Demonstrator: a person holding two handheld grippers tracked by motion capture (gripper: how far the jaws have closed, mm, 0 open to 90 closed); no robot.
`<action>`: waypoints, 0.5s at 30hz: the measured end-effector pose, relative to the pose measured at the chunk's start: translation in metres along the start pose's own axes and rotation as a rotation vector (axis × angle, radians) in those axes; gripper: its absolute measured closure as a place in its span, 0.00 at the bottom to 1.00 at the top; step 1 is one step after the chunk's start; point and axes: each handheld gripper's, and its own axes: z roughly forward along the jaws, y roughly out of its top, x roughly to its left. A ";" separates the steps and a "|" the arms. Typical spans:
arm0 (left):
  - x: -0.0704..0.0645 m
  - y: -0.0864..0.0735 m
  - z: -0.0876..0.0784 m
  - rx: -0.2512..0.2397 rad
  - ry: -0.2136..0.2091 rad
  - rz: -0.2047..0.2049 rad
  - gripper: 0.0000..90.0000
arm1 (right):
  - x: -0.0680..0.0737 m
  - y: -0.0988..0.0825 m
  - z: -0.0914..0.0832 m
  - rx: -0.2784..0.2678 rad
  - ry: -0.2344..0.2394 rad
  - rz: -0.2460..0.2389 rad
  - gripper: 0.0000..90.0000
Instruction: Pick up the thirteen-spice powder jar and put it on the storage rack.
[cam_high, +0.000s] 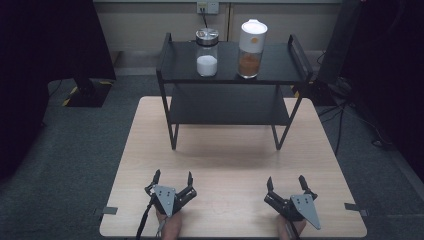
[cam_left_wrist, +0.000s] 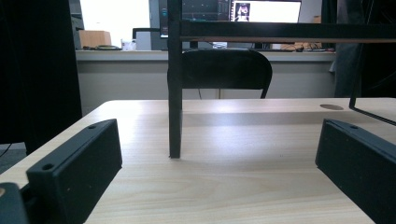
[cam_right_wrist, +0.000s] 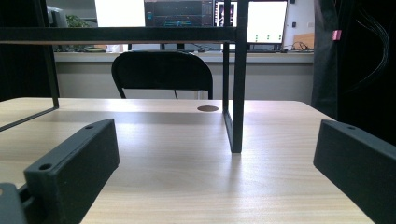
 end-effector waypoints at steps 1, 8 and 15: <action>0.000 0.000 0.000 0.000 0.000 0.000 0.00 | 0.000 0.000 0.000 0.000 0.001 0.000 0.00; 0.001 0.000 0.000 0.000 -0.008 -0.001 0.00 | 0.000 0.000 0.000 0.000 0.003 0.000 0.00; 0.009 0.000 0.001 0.001 -0.048 -0.002 0.00 | -0.001 -0.001 0.000 -0.009 0.005 0.005 0.00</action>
